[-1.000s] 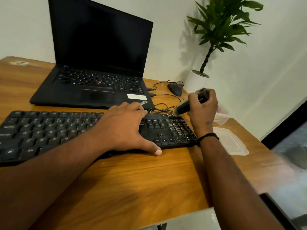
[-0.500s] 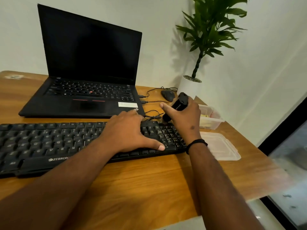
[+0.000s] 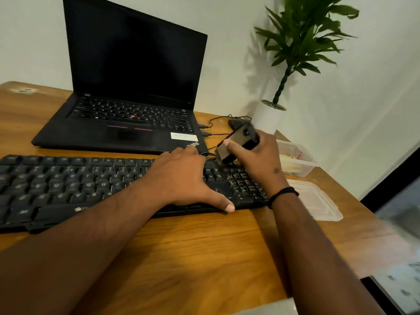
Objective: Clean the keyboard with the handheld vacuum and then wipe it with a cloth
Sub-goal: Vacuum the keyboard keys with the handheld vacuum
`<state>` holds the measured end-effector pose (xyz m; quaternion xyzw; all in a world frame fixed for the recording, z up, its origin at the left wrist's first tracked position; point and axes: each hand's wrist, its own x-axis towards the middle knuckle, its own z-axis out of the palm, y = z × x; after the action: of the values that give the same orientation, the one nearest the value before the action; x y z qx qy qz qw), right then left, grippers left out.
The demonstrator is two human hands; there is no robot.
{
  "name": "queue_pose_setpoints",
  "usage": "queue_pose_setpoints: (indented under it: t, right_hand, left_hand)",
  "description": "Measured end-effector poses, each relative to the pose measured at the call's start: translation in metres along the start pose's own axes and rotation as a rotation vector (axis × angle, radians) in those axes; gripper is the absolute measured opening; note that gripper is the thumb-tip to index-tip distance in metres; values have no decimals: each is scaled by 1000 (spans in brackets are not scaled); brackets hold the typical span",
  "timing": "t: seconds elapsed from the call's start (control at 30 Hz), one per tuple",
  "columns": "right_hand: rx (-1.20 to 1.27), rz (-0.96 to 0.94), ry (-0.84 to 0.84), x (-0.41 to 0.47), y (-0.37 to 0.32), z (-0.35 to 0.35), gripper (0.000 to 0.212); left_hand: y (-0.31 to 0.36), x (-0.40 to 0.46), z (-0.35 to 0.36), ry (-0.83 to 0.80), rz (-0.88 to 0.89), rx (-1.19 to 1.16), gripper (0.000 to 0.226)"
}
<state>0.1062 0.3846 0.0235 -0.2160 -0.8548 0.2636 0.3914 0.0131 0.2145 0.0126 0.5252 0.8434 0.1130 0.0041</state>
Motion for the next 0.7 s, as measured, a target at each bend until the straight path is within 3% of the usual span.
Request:
queue_pose_setpoints:
  t: [0.07,0.13,0.2,0.33,0.43,0.53,0.63,0.7]
  right_hand:
    - [-171,-27,-28,0,-3,5,24]
    - [-257,-33,69,2,-7,5,23]
    - [-191,-62,129,2,-6,1,21]
    - [-158,-45,-8,-3,-8,3,21]
    - [-237,-6,90,0,-7,1,25]
    - [-92,-23,94,-3,-2,-6,19]
    - [-225,-4,-1,-5,-5,-2,21]
    - [-259,35,92,-4,-8,-2,21]
  left_hand:
    - [1,-1,-1,-4,4,8,125]
    - [1,-1,0,-9,7,13,127]
    - [1,-2,-1,-12,11,11,129]
    - [0,-2,-1,-23,5,-6,129]
    - [1,-3,-2,-26,-2,-18,128]
    - [0,-3,-2,-33,-1,-20,127]
    - [0,-2,-1,-36,-5,-23,128]
    - [0,-2,-1,-43,-5,-21,130]
